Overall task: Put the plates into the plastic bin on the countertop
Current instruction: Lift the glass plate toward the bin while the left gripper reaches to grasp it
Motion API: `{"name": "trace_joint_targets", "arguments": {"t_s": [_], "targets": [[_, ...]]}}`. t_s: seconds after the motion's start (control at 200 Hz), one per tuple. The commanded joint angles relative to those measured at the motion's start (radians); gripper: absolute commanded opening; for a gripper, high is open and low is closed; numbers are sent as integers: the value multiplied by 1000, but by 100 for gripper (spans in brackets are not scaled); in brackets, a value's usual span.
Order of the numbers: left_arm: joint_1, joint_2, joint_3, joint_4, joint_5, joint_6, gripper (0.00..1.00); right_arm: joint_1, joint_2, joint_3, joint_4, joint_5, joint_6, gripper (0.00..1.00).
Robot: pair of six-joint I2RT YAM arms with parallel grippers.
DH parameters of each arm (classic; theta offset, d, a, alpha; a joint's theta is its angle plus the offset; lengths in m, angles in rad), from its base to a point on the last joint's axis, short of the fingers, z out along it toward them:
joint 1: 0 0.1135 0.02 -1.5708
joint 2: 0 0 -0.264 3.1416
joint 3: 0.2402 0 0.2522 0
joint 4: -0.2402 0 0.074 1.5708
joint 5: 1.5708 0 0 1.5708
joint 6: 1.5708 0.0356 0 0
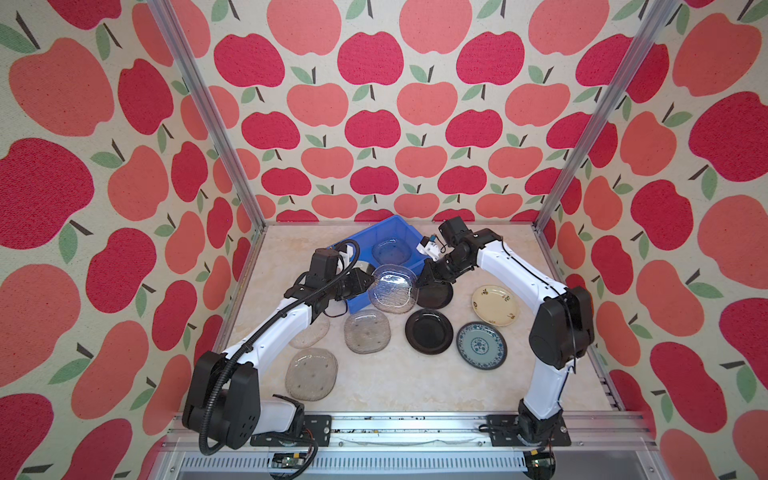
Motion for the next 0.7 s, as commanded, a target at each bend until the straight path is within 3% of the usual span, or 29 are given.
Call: {"name": "trace_joint_targets", "arguments": {"t_s": [0.0,0.435,0.56,0.695], "targets": [[6,23,29,-10,12,15,13,7,9,32,-18,-40,-19,0],[5,67,28,-19,13,18,18,8,51,102,-21,-56,-9,0],[5,61,35,-43,-10,33,10,9,64,116,-33,-51,-12,0],[9,63,50,-62,-20,45,10,9,75,127,-41,-48,-13,0]]}}
